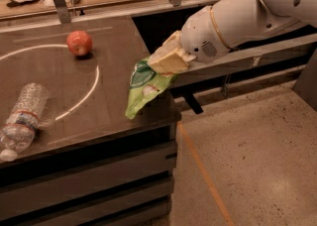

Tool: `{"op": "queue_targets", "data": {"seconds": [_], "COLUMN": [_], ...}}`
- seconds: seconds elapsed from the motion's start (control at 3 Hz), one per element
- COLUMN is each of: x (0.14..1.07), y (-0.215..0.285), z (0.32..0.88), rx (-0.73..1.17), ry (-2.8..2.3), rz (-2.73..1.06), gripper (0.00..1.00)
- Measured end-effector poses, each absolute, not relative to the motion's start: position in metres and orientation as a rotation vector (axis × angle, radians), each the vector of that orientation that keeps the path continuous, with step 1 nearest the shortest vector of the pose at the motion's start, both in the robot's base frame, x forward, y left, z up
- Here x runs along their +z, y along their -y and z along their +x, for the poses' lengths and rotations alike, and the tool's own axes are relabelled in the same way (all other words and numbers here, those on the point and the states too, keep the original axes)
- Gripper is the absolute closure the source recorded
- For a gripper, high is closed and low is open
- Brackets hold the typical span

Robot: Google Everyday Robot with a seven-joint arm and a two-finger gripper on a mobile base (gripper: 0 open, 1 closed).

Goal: Move green rice chip bag near apple

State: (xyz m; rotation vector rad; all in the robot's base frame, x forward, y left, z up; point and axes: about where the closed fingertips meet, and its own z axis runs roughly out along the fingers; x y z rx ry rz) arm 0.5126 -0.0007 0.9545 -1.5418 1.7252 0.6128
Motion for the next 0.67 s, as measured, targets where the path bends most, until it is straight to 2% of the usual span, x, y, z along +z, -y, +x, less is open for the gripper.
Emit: {"op": "queue_targets", "data": {"seconds": [0.33,0.67], "x": [0.948,0.934], "y": [-0.037,-0.062], "z": [0.511,0.507], "rx": [0.711,0.729], "ry": [-1.678,-1.704], "rz": [-1.548,-1.578], "gripper": [1.00,1.00]}}
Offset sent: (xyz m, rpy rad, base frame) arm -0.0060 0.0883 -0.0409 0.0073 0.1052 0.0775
